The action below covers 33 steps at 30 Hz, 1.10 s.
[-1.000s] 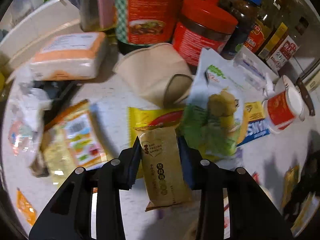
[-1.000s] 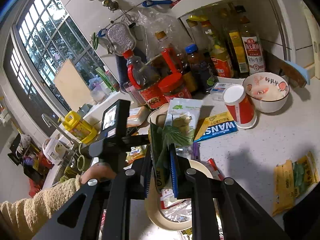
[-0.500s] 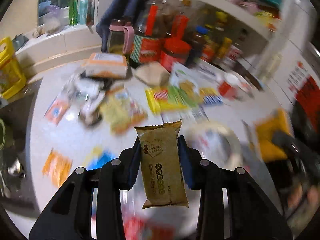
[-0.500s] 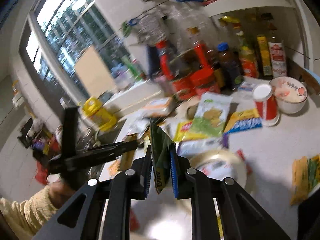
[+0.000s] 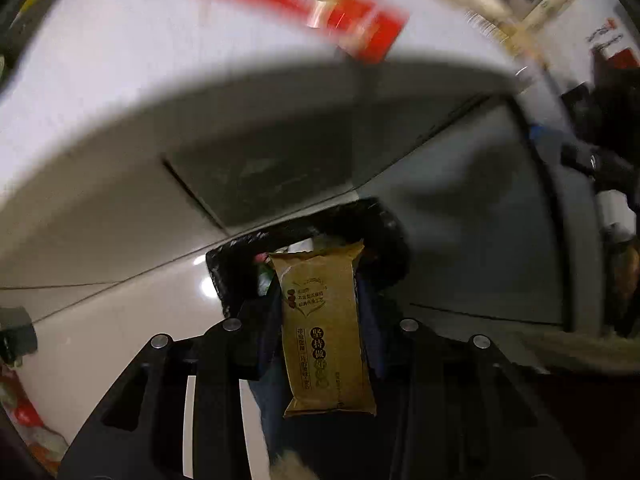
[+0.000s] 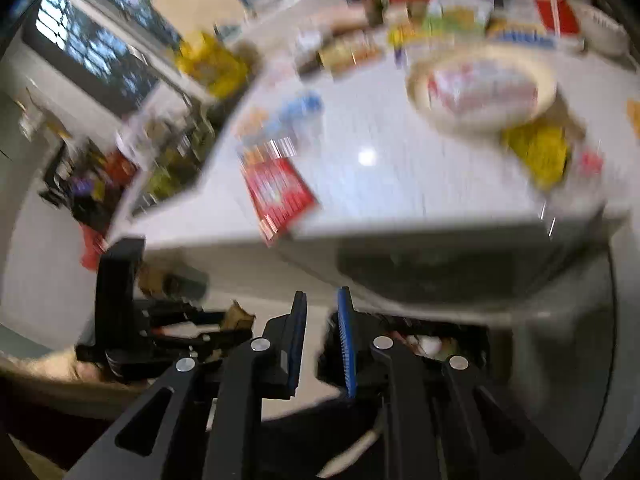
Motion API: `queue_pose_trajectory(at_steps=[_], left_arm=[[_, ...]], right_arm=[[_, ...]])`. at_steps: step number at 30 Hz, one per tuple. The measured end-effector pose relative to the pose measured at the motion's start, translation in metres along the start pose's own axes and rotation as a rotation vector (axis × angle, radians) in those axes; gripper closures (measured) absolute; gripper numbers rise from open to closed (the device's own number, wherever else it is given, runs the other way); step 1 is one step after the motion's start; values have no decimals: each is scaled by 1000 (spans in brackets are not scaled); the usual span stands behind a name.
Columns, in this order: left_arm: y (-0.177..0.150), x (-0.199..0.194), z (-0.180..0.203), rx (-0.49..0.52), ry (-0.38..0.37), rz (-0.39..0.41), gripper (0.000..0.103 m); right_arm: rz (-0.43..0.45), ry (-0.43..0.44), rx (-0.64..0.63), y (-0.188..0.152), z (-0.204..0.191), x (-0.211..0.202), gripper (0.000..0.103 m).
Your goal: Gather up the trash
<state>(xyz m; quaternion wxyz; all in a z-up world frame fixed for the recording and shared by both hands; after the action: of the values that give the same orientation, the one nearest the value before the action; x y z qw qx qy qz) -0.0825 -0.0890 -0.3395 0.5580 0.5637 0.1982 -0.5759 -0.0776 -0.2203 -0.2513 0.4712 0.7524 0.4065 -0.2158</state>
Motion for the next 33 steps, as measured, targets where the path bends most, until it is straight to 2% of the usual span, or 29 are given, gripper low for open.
queue_pose_trajectory(at_steps=[2, 4, 5, 6, 7, 8, 13, 15, 16, 17, 20, 22, 25, 31, 33], left_arm=[[-15, 28, -8, -25, -12, -43, 68], [-20, 44, -13, -23, -3, -50, 68], [-24, 55, -15, -23, 11, -69, 66], [-28, 60, -17, -22, 30, -81, 46], [-32, 66, -19, -27, 42, -97, 33], [-34, 71, -20, -33, 57, -108, 14], [-38, 58, -12, 17, 56, -101, 14], [-32, 45, -8, 26, 52, -83, 14], [-29, 38, -7, 33, 55, -67, 14], [-22, 23, -3, 49, 59, -34, 14], [-2, -20, 6, 117, 75, 62, 14], [15, -52, 14, 132, 63, 126, 14], [41, -96, 19, 158, 89, 243, 13], [103, -147, 8, 98, 191, 449, 13], [117, -157, 3, 74, 221, 468, 13]], right_arm=[[-51, -22, 30, -27, 14, 18, 86], [-83, -43, 40, -45, 21, 26, 86], [-91, -43, 40, -51, 22, 29, 78], [-106, -59, 27, -58, 24, 31, 66], [-111, -74, 20, -60, 25, 31, 33], [-111, -89, 18, -61, 27, 31, 20], [-94, -115, 12, -56, 27, 25, 21], [-83, -123, 2, -49, 28, 23, 17], [-75, -125, -5, -45, 25, 20, 11], [-67, -128, -10, -42, 23, 18, 5], [-12, -125, -52, -19, 7, 7, 5], [24, -126, -92, -3, -5, -5, 5], [88, -118, -132, 23, -23, -22, 5], [235, -118, -158, 76, -48, -45, 5], [294, -140, -175, 97, -54, -52, 5]])
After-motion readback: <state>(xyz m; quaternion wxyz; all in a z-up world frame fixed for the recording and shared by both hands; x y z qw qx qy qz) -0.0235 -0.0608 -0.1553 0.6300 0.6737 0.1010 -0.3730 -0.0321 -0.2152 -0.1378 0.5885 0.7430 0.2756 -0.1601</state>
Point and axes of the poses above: each gripper's, at about its wrist camera, not at the fingertips, and x roughly the way its jaws point, z to its right, y to its top, the point moved 8 cm from there along x, roughly the way its jaws point, and after that the axes turned 14 degrees about z, right-handed, at the moved point
